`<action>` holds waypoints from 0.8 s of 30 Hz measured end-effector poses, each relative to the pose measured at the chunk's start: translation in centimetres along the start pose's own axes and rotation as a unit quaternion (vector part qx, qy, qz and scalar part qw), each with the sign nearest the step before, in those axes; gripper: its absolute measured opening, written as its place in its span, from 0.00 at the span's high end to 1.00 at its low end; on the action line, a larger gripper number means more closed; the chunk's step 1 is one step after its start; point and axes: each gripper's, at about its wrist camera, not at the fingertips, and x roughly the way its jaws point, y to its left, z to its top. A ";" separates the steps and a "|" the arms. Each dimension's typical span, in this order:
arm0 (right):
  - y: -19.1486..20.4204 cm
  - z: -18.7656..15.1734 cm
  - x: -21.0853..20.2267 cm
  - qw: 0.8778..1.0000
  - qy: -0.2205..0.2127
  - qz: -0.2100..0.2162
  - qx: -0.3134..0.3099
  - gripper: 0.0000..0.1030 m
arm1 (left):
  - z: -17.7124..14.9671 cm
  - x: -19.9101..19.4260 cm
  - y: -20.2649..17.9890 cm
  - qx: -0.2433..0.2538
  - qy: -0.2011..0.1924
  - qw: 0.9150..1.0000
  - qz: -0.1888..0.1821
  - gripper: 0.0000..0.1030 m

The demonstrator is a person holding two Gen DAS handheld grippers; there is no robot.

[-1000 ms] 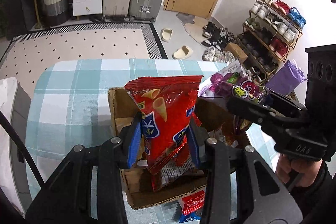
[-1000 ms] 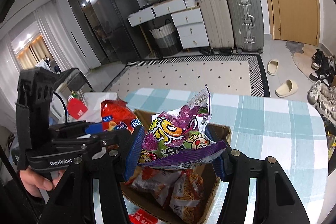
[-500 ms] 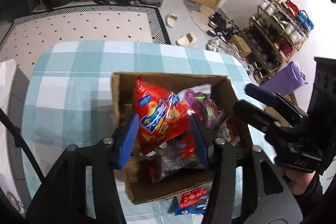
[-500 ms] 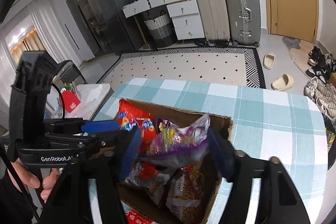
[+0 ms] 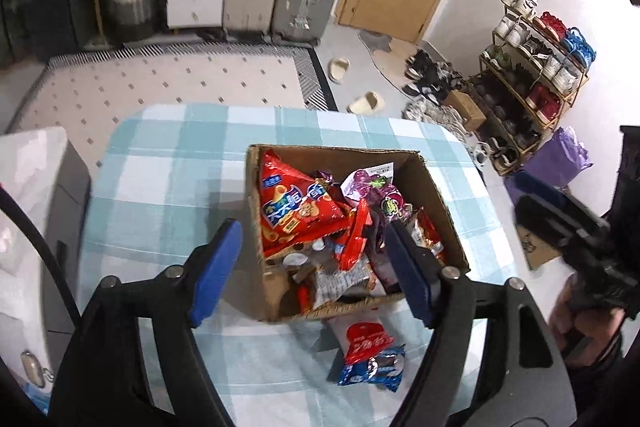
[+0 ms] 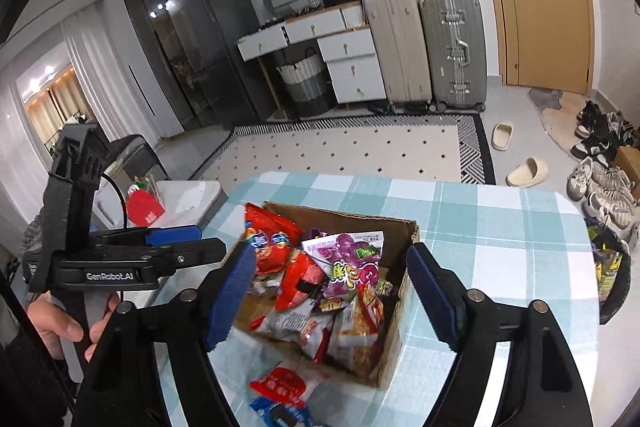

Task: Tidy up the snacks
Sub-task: 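Move both open tools back toward the Oreo and red packs on the table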

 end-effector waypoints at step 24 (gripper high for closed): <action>6.7 -9.4 -11.1 0.991 -0.113 0.032 -0.058 0.03 | -12.4 -13.4 -8.3 0.093 -0.138 0.983 0.079 0.12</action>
